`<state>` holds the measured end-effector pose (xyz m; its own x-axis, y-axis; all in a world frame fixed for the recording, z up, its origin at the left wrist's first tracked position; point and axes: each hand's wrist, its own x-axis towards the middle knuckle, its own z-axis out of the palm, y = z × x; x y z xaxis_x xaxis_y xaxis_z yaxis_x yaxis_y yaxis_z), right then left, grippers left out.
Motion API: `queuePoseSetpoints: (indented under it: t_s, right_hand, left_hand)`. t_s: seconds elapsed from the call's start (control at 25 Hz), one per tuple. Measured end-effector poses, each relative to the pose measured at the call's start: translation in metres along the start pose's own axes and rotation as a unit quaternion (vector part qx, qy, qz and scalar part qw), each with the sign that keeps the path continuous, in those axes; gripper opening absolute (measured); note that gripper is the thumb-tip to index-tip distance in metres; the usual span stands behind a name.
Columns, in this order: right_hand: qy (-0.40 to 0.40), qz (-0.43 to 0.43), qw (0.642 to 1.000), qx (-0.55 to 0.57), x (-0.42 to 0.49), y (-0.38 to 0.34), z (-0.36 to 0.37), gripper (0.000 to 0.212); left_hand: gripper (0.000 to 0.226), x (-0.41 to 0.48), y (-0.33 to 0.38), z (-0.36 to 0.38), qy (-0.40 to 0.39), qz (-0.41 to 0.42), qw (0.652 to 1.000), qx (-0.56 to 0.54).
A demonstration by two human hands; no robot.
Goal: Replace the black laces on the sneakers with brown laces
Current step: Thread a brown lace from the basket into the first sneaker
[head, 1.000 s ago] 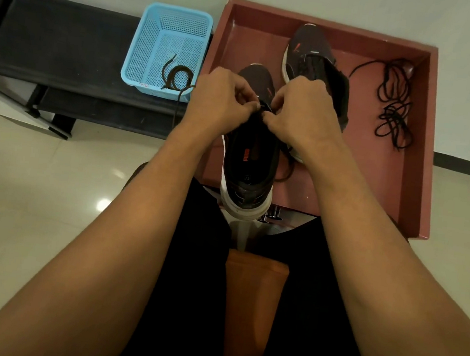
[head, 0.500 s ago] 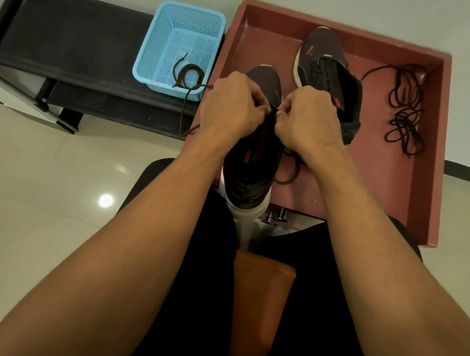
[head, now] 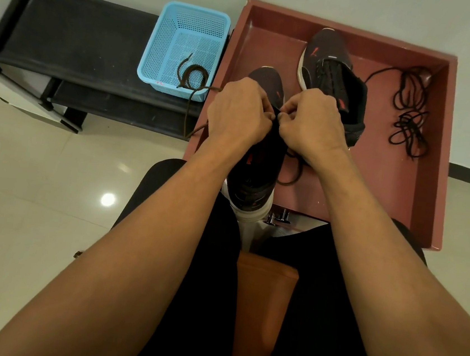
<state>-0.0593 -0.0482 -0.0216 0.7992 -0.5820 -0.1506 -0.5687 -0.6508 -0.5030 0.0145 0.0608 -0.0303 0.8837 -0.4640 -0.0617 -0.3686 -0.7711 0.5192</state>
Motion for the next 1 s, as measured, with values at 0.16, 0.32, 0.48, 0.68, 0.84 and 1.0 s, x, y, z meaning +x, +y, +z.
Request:
queuePoseSetpoints:
  t_s: [0.16, 0.32, 0.48, 0.68, 0.84, 1.0]
  right_hand:
    - [-0.001, 0.000, 1.000, 0.012, -0.0014, -0.0017, -0.0013, 0.011]
    - [-0.003, 0.005, 1.000, 0.029, -0.0020, -0.0023, -0.0018, 0.009]
    - [0.002, 0.009, 1.000, 0.019, -0.0003, -0.0032, 0.0011, 0.011]
    - [-0.013, 0.025, 0.999, 0.043, -0.0003, -0.0017, -0.0020, 0.010]
    - [0.005, 0.032, 0.999, 0.043, -0.0049, -0.0053, 0.0001, 0.012]
    - [0.016, 0.010, 0.999, 0.032, -0.0075, -0.0072, 0.0003, 0.013]
  left_hand:
    - [0.005, 0.0004, -0.0008, -0.0011, -0.007, -0.022, 0.999, -0.024]
    - [0.003, 0.0019, -0.0032, -0.0014, -0.016, -0.052, 0.996, -0.070]
    - [0.003, 0.0022, -0.0038, 0.0006, -0.018, -0.060, 0.995, -0.079]
    - [0.003, 0.0021, -0.0018, 0.0037, -0.031, -0.048, 0.996, -0.063]
    - [0.006, 0.0002, -0.0002, 0.0058, -0.018, -0.030, 0.999, -0.030]
    - [0.007, -0.0036, 0.0005, 0.0072, 0.003, -0.024, 0.999, -0.029]
